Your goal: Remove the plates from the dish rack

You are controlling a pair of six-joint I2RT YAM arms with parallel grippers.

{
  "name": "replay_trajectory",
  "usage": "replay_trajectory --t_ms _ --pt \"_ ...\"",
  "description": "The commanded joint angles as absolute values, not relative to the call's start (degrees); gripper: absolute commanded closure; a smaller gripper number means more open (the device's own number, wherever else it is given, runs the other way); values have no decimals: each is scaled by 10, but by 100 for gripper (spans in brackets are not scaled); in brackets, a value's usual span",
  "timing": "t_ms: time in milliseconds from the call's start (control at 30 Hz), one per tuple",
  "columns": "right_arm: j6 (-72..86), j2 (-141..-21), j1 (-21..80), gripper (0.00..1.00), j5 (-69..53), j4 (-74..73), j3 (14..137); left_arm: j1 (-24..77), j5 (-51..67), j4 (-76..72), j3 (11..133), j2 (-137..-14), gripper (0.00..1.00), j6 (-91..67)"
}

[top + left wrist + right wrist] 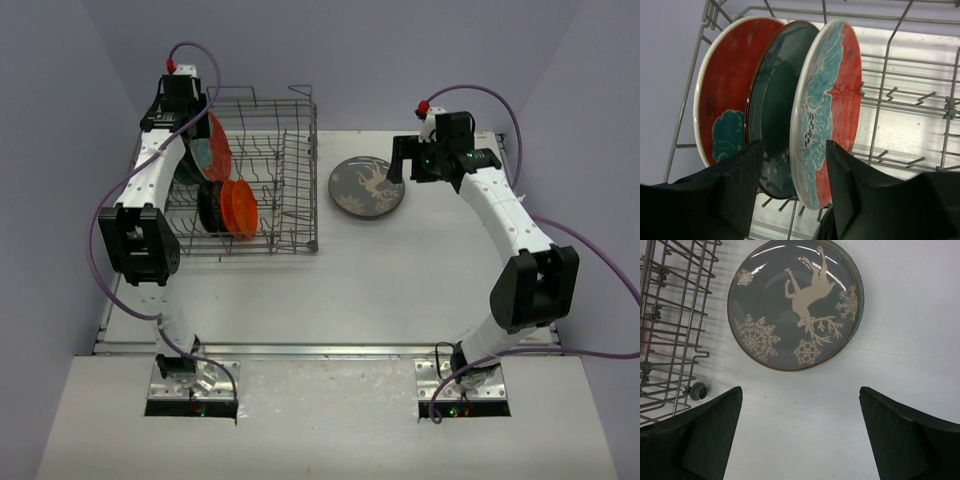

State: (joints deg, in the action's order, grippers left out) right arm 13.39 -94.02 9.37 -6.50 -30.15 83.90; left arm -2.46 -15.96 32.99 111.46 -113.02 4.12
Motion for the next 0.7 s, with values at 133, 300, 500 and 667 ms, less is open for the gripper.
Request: replay_trajectory --t_ms 133,300,500,667 --pt "145 -929 94 1 -87 -294 843 -34 -113 313 1141 -1161 56 17" --pt "145 -932 93 1 -90 -297 846 -35 -82 320 1148 -1183 67 7" --pt "146 -930 93 1 -96 -301 848 -40 -71 336 1175 -1205 96 -16" --pt "148 -927 93 1 -104 -301 847 -40 -81 329 1171 -1176 100 -20"
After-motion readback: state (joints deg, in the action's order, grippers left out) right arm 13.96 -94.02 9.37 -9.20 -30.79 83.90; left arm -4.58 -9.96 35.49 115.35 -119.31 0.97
